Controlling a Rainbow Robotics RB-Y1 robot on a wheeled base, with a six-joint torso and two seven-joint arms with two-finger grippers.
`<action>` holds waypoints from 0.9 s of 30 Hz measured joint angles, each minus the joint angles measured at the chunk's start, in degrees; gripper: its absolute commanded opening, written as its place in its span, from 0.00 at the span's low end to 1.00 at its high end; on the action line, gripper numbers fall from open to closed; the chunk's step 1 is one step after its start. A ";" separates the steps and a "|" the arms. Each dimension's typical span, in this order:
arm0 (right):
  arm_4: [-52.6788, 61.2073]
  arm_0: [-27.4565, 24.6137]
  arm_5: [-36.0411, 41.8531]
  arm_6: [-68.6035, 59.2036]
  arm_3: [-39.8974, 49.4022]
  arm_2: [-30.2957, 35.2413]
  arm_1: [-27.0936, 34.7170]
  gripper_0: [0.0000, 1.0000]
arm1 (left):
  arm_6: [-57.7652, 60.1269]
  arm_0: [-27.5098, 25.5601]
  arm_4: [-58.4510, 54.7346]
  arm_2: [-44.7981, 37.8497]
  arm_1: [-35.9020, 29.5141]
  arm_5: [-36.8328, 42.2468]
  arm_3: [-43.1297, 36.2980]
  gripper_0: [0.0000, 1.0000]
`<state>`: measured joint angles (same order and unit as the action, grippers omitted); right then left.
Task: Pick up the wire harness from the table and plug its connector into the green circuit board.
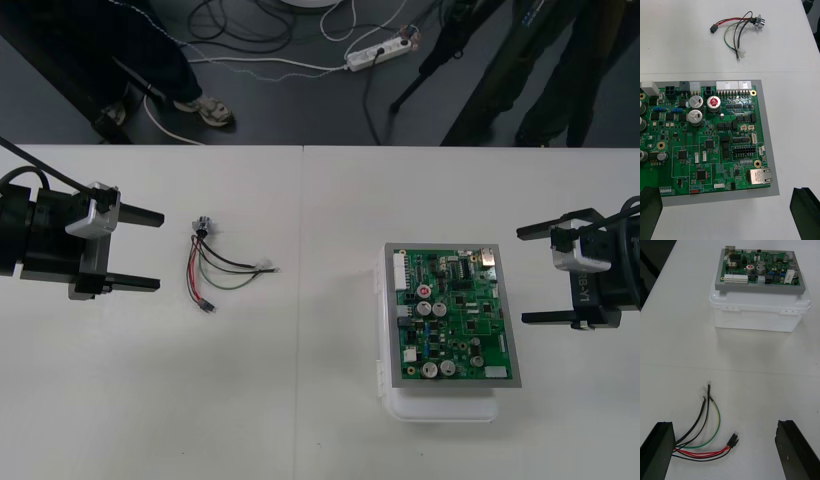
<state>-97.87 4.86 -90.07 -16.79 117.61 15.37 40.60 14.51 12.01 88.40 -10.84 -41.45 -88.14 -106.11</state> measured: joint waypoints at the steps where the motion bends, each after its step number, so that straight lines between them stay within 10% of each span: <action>1: 0.00 0.00 0.00 0.00 0.00 0.00 0.00 1.00 | 0.00 0.00 0.00 0.00 0.00 0.00 0.00 0.79; 27: 0.00 0.00 0.00 0.00 0.00 0.00 0.00 1.00 | 0.00 0.00 0.00 0.00 0.00 0.00 0.00 0.79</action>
<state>-97.87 4.86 -90.07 -16.79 117.61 15.37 40.60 14.51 12.01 88.40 -10.84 -41.45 -88.14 -106.11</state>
